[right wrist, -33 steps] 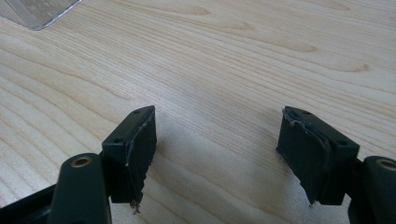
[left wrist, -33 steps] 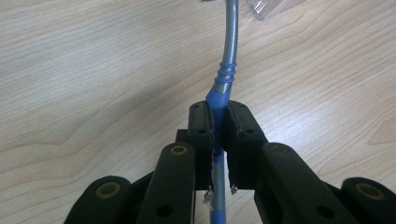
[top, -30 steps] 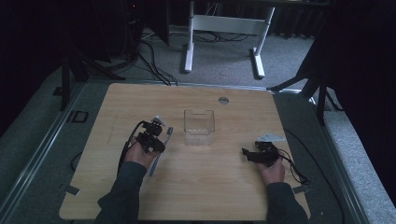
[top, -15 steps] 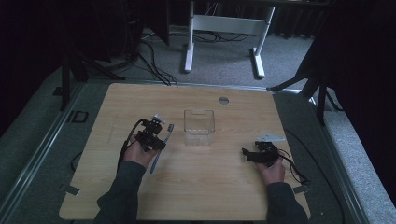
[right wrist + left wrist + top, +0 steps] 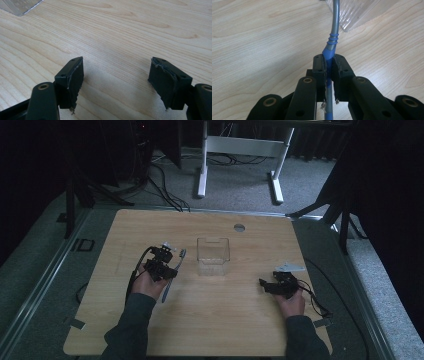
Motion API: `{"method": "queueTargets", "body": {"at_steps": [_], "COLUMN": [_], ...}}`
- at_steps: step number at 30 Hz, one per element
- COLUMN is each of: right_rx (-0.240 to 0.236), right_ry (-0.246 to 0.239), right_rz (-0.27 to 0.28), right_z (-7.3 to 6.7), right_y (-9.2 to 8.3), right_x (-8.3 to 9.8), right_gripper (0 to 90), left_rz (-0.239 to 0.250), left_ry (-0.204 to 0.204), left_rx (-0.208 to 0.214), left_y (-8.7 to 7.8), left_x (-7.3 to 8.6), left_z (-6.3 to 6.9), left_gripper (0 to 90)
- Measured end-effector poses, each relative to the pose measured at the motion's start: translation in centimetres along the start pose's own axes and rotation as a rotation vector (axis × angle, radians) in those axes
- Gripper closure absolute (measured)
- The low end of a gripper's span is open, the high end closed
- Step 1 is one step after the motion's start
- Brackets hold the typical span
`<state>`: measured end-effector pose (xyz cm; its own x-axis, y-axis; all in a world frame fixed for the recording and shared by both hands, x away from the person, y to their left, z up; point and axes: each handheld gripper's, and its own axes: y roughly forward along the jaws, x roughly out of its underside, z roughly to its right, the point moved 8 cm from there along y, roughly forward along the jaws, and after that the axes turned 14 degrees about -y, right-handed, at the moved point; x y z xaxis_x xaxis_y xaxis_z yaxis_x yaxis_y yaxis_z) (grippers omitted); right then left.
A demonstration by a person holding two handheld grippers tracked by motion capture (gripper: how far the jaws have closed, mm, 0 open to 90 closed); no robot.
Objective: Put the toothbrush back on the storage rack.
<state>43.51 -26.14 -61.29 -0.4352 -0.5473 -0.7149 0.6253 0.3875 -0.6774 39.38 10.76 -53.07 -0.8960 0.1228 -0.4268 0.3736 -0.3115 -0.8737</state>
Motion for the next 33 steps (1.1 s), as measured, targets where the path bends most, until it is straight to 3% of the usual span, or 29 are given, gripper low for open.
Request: {"method": "queueTargets", "body": {"at_steps": [15,33], "right_rx": [0.000,0.000], "right_ry": [0.000,0.000], "right_rz": [0.000,0.000], "right_z": [0.00,0.00], "right_y": [0.00,0.00], "right_x": [0.00,0.00], "right_gripper": [27.6,27.6], "left_rz": [0.063,0.106], "left_ry": [0.022,0.028], "left_rx": [0.009,0.018], "left_y": [-0.48,-0.58], "left_x": [-0.43,-0.77], "left_z": [0.22,0.46], "left_gripper": [81.4,81.4]}}
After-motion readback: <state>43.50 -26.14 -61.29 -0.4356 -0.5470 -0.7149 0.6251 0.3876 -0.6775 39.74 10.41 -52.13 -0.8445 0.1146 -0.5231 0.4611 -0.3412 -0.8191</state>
